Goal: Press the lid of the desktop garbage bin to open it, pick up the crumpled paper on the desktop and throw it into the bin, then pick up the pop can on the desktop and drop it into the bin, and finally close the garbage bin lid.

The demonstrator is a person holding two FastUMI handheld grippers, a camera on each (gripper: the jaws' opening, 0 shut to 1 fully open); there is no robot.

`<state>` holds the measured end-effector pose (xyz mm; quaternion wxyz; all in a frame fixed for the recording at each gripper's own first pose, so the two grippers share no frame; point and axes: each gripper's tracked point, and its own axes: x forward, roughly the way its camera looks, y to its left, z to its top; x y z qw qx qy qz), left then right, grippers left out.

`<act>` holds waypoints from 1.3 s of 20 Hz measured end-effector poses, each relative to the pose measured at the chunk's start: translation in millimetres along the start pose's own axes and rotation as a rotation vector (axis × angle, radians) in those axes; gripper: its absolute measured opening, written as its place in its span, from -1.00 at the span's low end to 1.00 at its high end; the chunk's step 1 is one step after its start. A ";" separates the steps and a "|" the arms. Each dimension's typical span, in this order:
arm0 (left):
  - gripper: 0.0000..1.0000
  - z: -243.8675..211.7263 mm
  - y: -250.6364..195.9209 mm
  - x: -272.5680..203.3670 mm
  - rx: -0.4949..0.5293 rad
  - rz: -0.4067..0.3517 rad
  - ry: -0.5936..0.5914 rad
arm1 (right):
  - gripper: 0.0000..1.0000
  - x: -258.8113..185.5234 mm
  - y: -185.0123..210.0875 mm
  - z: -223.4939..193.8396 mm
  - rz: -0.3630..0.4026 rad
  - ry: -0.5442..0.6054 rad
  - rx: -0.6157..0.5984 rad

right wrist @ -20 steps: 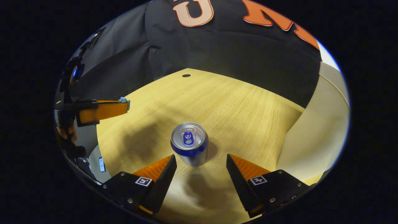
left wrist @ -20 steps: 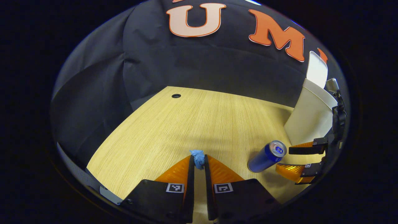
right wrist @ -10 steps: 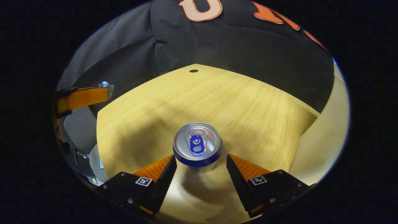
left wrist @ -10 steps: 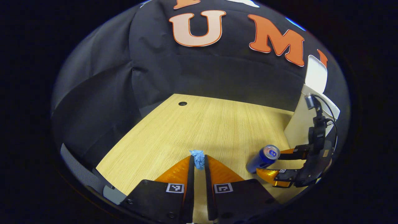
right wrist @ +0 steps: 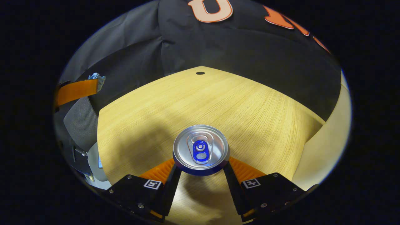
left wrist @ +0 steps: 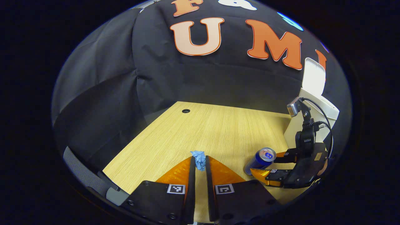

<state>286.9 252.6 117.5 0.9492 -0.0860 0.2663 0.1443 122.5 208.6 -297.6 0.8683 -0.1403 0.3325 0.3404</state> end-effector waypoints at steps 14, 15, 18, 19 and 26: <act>-0.58 54.1 -50.6 3.5 0.080 -0.161 -0.107 | 0.58 -72.1 -34.2 22.0 -0.132 -0.113 0.082; -0.58 57.7 -55.7 3.0 0.086 -0.174 -0.115 | 0.58 -77.5 -36.7 23.5 -0.142 -0.121 0.089; -0.60 72.6 -70.9 2.3 0.106 -0.218 -0.138 | 0.58 -94.2 -44.6 22.2 -0.181 -0.143 0.114; -0.58 76.1 -76.8 0.9 0.112 -0.234 -0.145 | 0.57 -98.9 -48.8 23.3 -0.192 -0.149 0.124; -0.58 100.9 -126.7 1.3 0.146 -0.356 -0.177 | 0.58 -140.7 -69.7 3.3 -0.295 -0.170 0.182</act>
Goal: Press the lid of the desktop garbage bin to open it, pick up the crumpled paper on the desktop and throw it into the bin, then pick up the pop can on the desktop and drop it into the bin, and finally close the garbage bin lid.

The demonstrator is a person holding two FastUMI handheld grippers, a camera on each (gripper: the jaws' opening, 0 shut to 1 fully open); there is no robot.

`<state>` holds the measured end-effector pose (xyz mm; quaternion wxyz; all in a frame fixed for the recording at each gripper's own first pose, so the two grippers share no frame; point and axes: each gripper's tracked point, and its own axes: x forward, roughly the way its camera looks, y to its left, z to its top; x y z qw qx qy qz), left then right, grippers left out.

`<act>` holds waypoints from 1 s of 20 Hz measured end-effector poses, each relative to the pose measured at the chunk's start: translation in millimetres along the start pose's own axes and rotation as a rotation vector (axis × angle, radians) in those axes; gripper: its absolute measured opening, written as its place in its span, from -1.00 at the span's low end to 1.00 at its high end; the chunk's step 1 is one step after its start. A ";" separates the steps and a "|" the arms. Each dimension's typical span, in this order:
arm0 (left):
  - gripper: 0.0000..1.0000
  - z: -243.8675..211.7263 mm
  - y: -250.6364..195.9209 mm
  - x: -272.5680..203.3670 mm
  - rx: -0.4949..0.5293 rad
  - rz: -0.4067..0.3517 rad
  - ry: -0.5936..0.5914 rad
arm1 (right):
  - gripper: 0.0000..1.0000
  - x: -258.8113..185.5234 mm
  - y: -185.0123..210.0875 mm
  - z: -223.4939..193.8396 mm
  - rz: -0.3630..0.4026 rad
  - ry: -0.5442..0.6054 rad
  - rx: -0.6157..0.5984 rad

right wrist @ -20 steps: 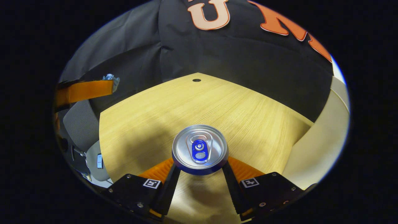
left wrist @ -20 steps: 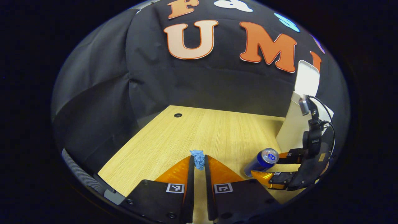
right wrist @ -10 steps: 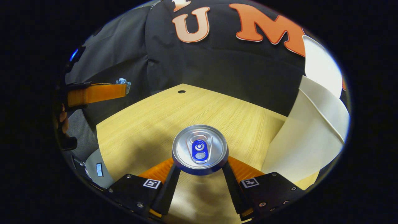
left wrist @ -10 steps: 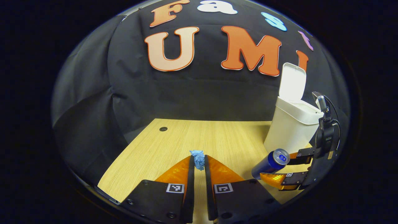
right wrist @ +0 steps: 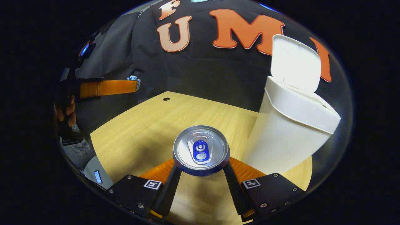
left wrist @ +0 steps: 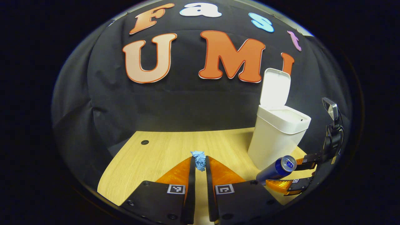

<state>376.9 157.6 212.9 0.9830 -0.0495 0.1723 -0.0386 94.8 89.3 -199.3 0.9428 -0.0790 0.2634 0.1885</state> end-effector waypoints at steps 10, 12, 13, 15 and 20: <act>-0.58 41.3 -73.1 29.6 0.058 -0.173 -0.046 | 0.58 -39.8 -54.0 -23.4 -0.148 0.000 0.118; -0.58 46.2 -91.5 35.0 0.078 -0.215 -0.046 | 0.58 -45.7 -64.1 -29.8 -0.176 0.003 0.147; -0.58 47.0 -100.5 38.4 0.091 -0.234 -0.043 | 0.58 -48.8 -67.1 -32.0 -0.187 0.007 0.159; -0.58 51.2 -119.4 42.7 0.113 -0.276 -0.046 | 0.49 -56.3 -71.1 -36.1 -0.212 0.002 0.186; -0.58 67.2 -163.7 54.7 0.135 -0.374 -0.065 | 0.58 -74.9 -87.3 -48.4 -0.288 0.005 0.243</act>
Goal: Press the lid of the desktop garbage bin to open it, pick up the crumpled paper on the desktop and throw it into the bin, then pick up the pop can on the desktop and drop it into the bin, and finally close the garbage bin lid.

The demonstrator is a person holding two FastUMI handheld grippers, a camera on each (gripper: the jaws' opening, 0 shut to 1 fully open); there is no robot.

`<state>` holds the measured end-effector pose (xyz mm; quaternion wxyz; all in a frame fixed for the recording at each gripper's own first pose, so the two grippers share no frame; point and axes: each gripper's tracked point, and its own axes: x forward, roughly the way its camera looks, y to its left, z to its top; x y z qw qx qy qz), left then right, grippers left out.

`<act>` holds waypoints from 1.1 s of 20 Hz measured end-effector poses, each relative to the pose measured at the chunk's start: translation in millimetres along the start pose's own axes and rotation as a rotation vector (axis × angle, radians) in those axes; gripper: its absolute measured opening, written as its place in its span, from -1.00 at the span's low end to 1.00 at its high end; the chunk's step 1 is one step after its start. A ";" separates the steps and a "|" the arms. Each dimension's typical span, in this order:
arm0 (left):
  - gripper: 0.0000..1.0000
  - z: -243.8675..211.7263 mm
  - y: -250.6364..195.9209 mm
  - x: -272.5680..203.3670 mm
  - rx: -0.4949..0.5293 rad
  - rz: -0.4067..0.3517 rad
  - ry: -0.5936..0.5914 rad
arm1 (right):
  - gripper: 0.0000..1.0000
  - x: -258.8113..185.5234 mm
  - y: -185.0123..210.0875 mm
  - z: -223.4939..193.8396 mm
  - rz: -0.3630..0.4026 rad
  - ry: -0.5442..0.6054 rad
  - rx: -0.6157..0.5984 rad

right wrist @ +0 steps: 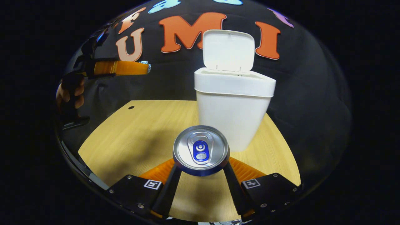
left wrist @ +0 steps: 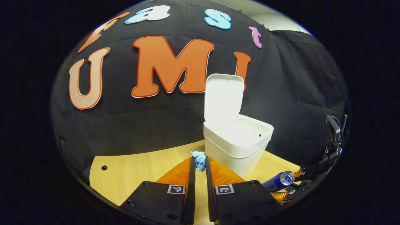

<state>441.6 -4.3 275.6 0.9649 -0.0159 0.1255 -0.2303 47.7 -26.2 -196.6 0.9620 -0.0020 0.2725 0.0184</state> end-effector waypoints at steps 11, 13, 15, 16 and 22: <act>-0.58 39.2 -57.0 54.9 0.016 -0.164 -0.038 | 0.58 -6.9 -24.5 -12.3 -0.151 0.036 0.115; -0.58 41.7 -64.9 65.4 0.019 -0.183 -0.039 | 0.58 -5.8 -25.8 -11.7 -0.174 0.044 0.133; -0.59 41.5 -73.6 77.1 0.020 -0.202 -0.030 | 0.58 -5.7 -27.1 -11.4 -0.197 0.043 0.150; -0.57 41.7 -77.9 80.9 0.021 -0.214 -0.026 | 0.58 -6.3 -27.1 -12.0 -0.205 0.045 0.157; -0.53 38.0 -90.9 106.8 0.037 -0.221 0.000 | 0.49 1.8 -27.8 -7.1 -0.273 0.061 0.202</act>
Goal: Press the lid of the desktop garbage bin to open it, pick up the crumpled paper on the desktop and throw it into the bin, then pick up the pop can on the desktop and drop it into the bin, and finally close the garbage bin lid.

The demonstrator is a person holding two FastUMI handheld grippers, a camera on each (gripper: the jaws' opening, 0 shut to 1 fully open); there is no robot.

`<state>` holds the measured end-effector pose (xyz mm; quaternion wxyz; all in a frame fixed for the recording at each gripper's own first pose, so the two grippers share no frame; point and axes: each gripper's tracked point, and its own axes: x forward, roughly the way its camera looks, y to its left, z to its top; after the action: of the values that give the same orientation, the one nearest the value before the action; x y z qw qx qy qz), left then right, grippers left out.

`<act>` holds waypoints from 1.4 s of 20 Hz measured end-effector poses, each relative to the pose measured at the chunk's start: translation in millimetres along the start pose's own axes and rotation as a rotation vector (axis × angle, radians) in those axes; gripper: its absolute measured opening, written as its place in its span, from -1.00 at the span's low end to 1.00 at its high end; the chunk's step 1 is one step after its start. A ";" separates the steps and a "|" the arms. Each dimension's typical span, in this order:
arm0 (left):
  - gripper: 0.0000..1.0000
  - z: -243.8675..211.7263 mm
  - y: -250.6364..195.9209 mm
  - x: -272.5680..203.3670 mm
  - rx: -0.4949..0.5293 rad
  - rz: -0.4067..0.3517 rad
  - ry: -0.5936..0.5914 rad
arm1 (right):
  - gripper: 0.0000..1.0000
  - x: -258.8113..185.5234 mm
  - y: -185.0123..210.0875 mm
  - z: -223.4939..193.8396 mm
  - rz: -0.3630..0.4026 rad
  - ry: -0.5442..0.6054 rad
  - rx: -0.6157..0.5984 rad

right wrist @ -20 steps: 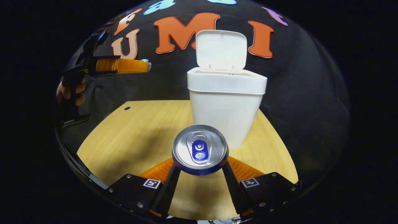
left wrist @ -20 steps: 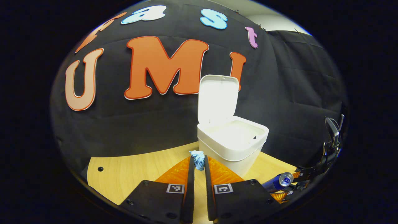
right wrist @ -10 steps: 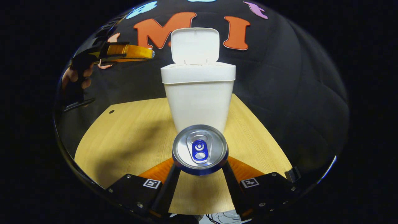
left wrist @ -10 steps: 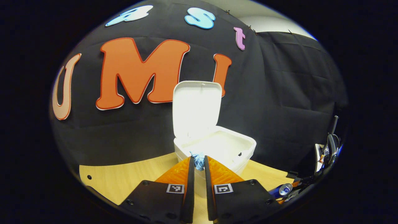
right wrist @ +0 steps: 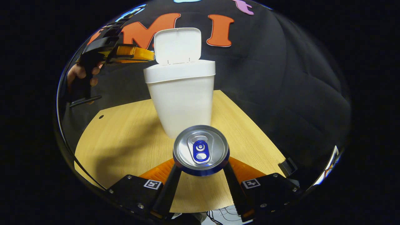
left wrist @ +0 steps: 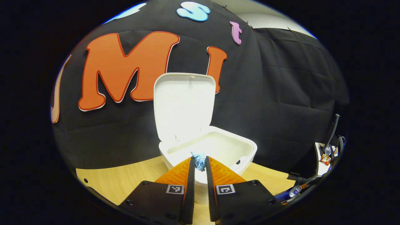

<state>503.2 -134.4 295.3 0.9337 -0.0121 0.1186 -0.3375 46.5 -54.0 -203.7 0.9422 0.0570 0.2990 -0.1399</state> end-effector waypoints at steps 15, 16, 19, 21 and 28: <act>0.54 -3.6 -3.2 11.6 0.000 -0.029 0.010 | 0.58 -6.1 -3.8 22.9 -0.069 -0.012 0.034; 0.63 -3.5 -1.9 8.5 0.007 -0.029 0.006 | 0.48 -6.3 -4.6 26.7 -0.067 -0.016 0.032; 0.82 -2.3 2.6 -2.4 0.024 -0.024 -0.019 | 0.57 -2.6 -2.6 48.6 -0.051 -0.051 0.013; 0.92 -3.4 6.7 -12.9 0.034 -0.014 -0.026 | 0.58 -1.5 -3.5 60.4 -0.043 -0.065 -0.015; 0.95 -20.3 32.1 -50.7 0.044 0.054 -0.003 | 0.48 1.4 5.0 115.3 -0.002 -0.139 -0.064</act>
<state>480.9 -76.3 283.1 0.9428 0.0111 0.1101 -0.3146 112.2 -71.6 -110.4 0.9619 0.0166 0.2371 -0.1349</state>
